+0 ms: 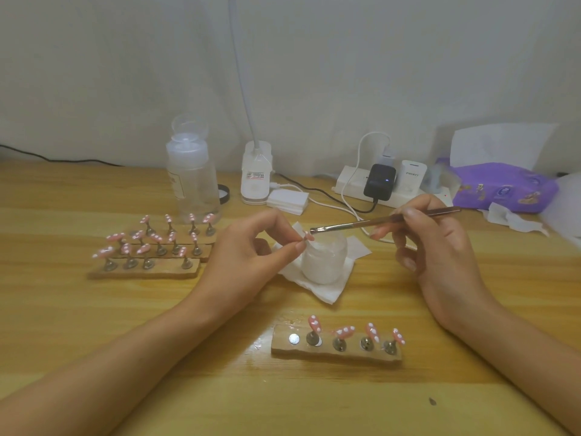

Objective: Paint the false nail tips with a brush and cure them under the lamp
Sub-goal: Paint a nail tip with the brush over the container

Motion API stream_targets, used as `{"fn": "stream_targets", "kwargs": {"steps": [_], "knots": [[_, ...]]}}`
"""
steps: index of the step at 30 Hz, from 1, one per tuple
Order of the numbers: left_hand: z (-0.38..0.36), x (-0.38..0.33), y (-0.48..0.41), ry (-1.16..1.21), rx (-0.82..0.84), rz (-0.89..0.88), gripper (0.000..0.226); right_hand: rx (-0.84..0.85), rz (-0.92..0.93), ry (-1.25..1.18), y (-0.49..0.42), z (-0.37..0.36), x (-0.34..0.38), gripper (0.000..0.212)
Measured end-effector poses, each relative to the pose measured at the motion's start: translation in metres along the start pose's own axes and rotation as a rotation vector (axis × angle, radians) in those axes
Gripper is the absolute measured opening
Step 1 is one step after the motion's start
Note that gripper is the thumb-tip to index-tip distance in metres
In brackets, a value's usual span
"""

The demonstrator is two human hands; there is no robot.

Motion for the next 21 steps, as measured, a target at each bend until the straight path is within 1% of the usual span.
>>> {"fn": "stream_targets", "kwargs": {"steps": [3, 7, 9, 11, 13, 15, 16, 19, 21], "knots": [[0.001, 0.001, 0.000, 0.020, -0.007, 0.010, 0.012, 0.030, 0.012, 0.043, 0.001, -0.003, -0.001, 0.021], [0.000, 0.000, 0.000, 0.016, 0.003, 0.006, 0.012, -0.031, -0.002, 0.019, -0.001, 0.005, -0.002, 0.030], [0.000, 0.000, 0.000, 0.007, 0.005, 0.001, 0.012, 0.006, 0.024, -0.007, 0.000, 0.001, 0.001, 0.025], [0.000, 0.001, 0.000, 0.017, 0.005, 0.005, 0.012, 0.040, 0.030, 0.021, 0.001, -0.003, 0.000, 0.019], [0.000, 0.001, 0.001, 0.034, 0.006, 0.007, 0.012, 0.010, 0.007, 0.053, 0.000, 0.001, -0.003, 0.024], [-0.001, 0.001, 0.001, 0.036, 0.011, -0.001, 0.012, -0.030, -0.006, 0.032, -0.001, 0.006, -0.004, 0.032], [-0.001, 0.001, 0.001, 0.035, 0.014, -0.008, 0.012, -0.030, 0.000, 0.011, -0.001, 0.006, -0.002, 0.032], [-0.001, 0.001, 0.000, 0.025, 0.012, -0.009, 0.011, 0.036, 0.030, 0.021, 0.000, -0.001, 0.000, 0.021], [0.000, 0.001, 0.000, 0.025, 0.005, -0.007, 0.012, 0.024, 0.013, 0.058, -0.002, 0.001, -0.004, 0.021]]}}
Point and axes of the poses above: each hand's wrist, its own y-axis away from the middle knuckle, its own z-axis out of the back of the hand, x = y × z, the point moved 8 cm from there along -y, towards the middle knuckle, and after that the axes turned 9 degrees about -x, right-handed, at the moved point
